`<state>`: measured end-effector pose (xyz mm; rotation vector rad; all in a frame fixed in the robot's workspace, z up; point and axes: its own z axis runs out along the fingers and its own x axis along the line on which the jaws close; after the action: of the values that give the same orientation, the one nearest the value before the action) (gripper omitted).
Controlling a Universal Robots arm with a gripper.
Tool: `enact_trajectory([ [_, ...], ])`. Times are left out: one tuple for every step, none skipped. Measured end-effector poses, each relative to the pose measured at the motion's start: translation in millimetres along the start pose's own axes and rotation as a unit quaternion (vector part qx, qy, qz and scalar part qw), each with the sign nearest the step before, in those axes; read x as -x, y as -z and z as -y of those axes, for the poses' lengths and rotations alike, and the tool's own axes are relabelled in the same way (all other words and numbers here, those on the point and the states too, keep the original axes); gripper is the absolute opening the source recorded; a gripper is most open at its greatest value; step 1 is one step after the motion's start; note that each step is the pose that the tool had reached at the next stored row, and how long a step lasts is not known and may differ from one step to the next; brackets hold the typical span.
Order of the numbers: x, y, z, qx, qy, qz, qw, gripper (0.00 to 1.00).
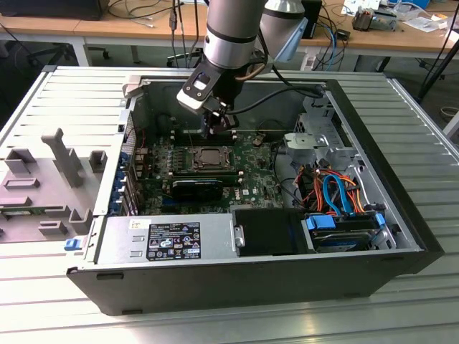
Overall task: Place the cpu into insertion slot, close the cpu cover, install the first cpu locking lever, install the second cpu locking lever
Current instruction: 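Install the first cpu locking lever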
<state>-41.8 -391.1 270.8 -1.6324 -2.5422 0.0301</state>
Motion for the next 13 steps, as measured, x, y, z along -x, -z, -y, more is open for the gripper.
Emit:
enact_trajectory([
  [0.0, -0.1, 0.0, 0.0047, 0.0, 0.003, 1.0, 0.11],
  [0.0, -0.2, 0.1, 0.0105, 0.0, 0.0066, 0.9999, 0.11],
  [0.0, -0.4, 0.1, 0.02, 0.001, 0.0125, 0.9997, 0.11],
  [0.0, -0.7, 0.2, 0.0285, 0.001, 0.0179, 0.9994, 0.11],
  [0.0, -0.7, 0.2, 0.0292, 0.001, 0.0182, 0.9994, 0.11],
  [0.1, -0.6, 0.1, 0.0293, 0.001, 0.0183, 0.9994, 0.11],
  [0.0, -0.6, 0.1, 0.0293, 0.001, 0.0183, 0.9994, 0.11],
  [0.0, -0.6, 0.2, 0.0294, 0.001, 0.0184, 0.9994, 0.11],
  [0.0, -0.7, 0.2, 0.0295, 0.001, 0.0184, 0.9994, 0.11],
  [0.0, -0.7, 0.2, 0.0296, 0.001, 0.0184, 0.9994, 0.11],
  [0.0, -0.7, 0.2, 0.0297, 0.001, 0.0185, 0.9994, 0.11],
  [0.0, -0.6, 0.2, 0.0297, 0.001, 0.0185, 0.9994, 0.11],
  [0.0, -0.6, 0.2, 0.0297, 0.002, 0.0186, 0.9994, 0.11],
])
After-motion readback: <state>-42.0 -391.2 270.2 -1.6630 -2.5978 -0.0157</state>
